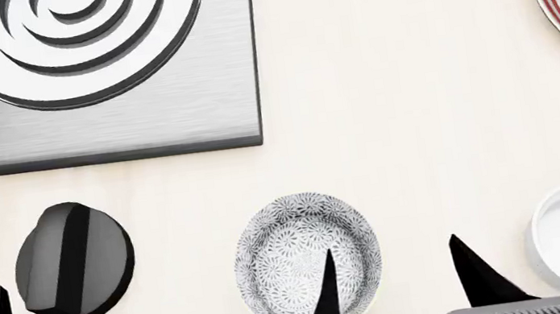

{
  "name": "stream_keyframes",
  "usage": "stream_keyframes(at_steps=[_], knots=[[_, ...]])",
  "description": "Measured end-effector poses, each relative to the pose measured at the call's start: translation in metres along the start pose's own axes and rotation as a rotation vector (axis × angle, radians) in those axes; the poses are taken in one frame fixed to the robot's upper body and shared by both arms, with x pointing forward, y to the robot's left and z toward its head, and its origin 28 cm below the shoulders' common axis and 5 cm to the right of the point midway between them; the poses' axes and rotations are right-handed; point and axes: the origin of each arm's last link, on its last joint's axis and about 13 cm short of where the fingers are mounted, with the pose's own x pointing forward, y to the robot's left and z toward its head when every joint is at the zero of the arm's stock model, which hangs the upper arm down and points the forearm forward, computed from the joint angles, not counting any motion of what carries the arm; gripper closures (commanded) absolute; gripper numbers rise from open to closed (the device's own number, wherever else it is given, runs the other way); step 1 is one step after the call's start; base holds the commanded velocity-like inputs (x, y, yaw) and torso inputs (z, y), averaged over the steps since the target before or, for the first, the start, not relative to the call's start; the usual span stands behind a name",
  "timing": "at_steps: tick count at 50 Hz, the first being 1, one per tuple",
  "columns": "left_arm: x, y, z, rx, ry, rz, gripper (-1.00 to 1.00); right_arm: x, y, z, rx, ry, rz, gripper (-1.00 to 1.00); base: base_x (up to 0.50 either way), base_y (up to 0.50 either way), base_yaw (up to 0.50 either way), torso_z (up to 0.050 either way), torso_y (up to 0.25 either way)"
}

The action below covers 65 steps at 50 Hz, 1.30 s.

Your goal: Pick the akita bowl next to the ramekin and place it on the plate.

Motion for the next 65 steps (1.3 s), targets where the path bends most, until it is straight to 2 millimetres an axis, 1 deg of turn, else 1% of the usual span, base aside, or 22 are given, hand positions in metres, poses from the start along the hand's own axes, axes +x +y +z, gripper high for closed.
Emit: stream_keyframes(at_steps=[65], knots=[[0.000,0.000,0.000,-0.001,0.004,0.003,-1.00,0.023,-0.003,-0.020,0.049,0.079,0.000,-1.00,0.00,0.00,0.00,0.000,0.000]])
